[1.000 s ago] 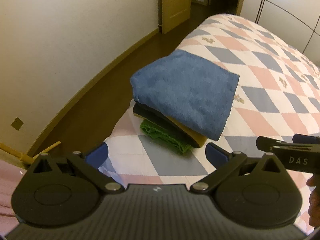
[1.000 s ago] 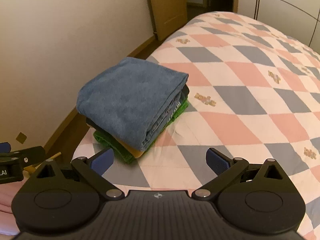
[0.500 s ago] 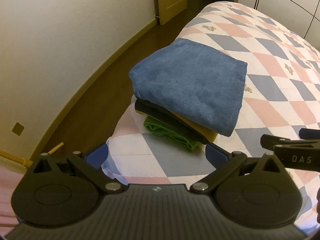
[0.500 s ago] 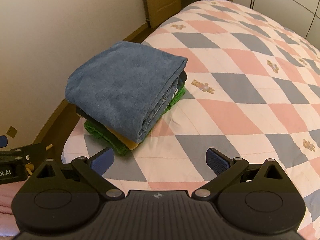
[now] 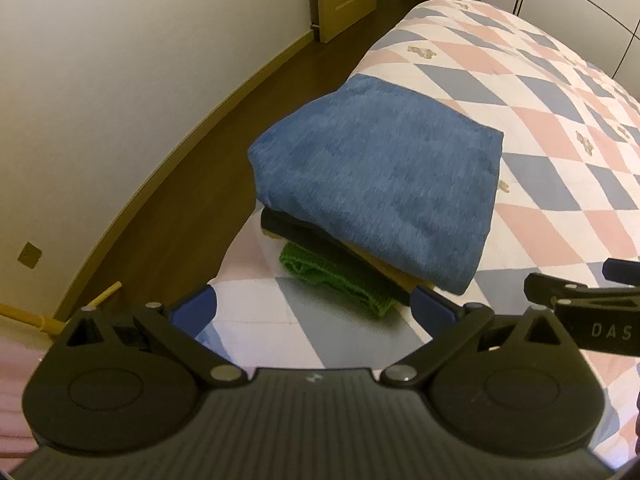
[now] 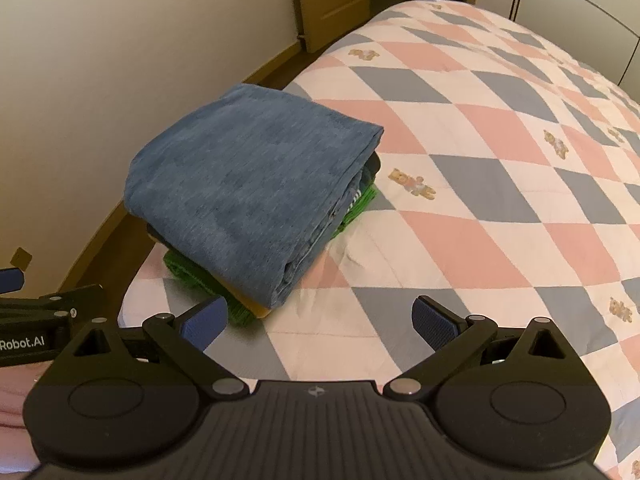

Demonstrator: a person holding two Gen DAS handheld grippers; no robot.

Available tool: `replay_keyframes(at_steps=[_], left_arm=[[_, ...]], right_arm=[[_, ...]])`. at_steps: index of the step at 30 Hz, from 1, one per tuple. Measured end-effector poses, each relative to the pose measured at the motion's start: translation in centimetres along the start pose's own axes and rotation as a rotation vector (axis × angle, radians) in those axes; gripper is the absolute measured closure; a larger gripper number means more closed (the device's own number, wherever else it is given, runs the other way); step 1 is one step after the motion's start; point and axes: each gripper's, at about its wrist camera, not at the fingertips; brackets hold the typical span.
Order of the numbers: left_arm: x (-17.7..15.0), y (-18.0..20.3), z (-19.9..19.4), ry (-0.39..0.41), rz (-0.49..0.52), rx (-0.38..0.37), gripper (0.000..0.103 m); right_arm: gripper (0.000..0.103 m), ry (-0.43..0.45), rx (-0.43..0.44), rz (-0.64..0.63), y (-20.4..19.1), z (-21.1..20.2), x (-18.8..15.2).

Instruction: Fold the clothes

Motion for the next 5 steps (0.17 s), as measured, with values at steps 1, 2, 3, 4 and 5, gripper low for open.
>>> replay_keyframes(at_steps=[1, 2, 3, 4, 5], left_arm=[[0.14, -0.01, -0.02, 0.009, 0.002, -0.009, 0.001], [0.27, -0.02, -0.04, 0.019, 0.004, -0.017, 0.001], [0.33, 0.08, -0.12, 0.032, 0.006, -0.017, 0.001], [0.38, 0.17, -0.21, 0.046, 0.007, -0.017, 0.001], [0.44, 0.26, -0.28, 0.058, 0.010, -0.016, 0.001]], right_arm=[[0.002, 0.000, -0.002, 0.001, 0.06, 0.03, 0.11], [0.002, 0.000, -0.004, 0.002, 0.10, 0.04, 0.20], [0.002, 0.000, -0.006, 0.004, 0.15, 0.06, 0.29], [0.002, 0.001, -0.008, 0.005, 0.19, 0.08, 0.38], [0.002, 0.000, -0.009, 0.006, 0.24, 0.11, 0.47]])
Point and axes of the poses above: each gripper's, at about its wrist camera, not at the fingertips, and z roughly the way its jaws point, y to its right, x to its top, and after that the axes turned 10 degrees about -x, right-handed
